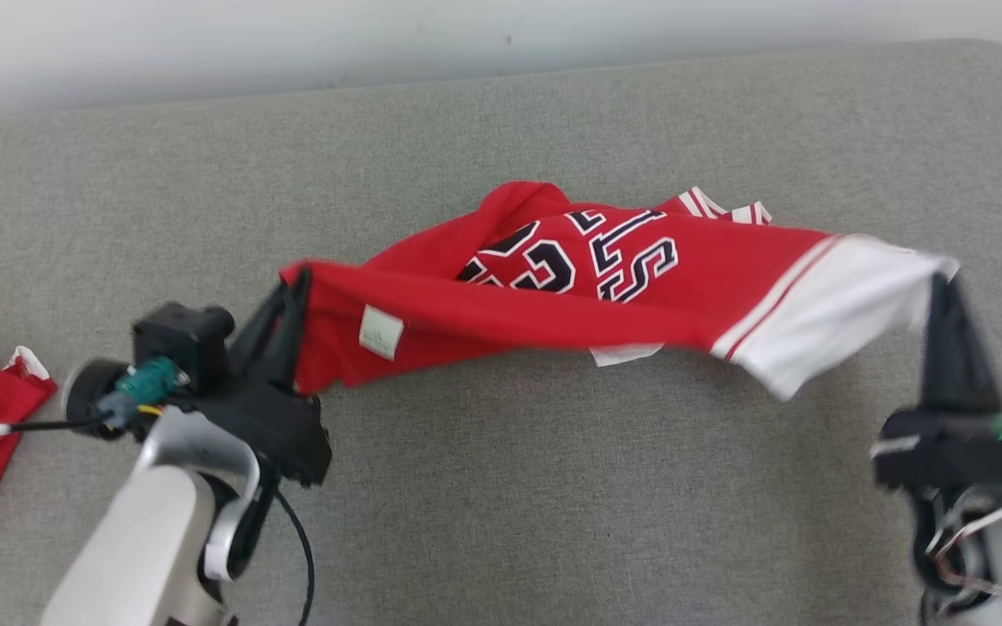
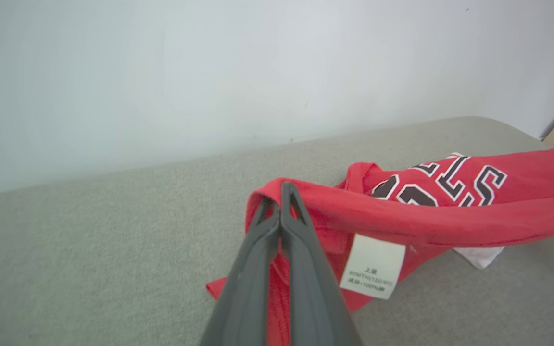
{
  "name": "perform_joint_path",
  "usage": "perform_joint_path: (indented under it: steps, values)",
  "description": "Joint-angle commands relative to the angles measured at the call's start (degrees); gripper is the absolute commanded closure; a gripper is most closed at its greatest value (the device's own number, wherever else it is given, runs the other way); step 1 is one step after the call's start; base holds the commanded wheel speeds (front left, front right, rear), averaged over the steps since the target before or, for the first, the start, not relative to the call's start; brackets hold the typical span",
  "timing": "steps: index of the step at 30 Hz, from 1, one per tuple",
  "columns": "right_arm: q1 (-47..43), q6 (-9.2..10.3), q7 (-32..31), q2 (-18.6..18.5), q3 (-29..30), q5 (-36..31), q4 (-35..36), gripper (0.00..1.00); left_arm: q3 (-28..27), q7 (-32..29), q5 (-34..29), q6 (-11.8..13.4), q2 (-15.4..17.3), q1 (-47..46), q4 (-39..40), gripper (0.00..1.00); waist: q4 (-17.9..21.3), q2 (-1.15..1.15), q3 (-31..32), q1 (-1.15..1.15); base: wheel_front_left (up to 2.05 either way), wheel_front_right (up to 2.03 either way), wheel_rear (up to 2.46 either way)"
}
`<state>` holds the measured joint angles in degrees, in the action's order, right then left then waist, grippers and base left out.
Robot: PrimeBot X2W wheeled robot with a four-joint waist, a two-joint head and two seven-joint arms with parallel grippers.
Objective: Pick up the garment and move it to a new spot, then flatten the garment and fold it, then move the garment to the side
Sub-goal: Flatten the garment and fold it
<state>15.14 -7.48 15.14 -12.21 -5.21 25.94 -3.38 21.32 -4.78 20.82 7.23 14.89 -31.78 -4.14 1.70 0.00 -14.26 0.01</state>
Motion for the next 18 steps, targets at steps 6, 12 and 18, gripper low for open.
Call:
perform_joint_path:
  steps: [6,12,18]
  values:
    - [7.1,-0.02,-0.9,-4.4,0.5,-3.3,8.5,1.0,-2.1,-0.5,-1.2,2.0,1.3,-3.4,8.0,1.0,-0.4,0.0,0.8,-0.01,0.0,0.0,0.0]
    - [14.1,-0.02,-3.9,-6.7,1.1,-5.8,18.0,1.0,-3.7,0.0,-1.8,3.4,1.4,-7.5,14.7,1.0,-1.1,0.0,1.6,-0.01,0.0,0.0,0.0]
    - [20.8,-0.02,-7.0,-8.3,1.5,-7.3,25.5,1.0,-4.4,-0.3,-4.0,4.6,1.9,-11.2,21.7,1.0,-1.4,0.0,2.3,-0.01,0.0,0.0,0.0]
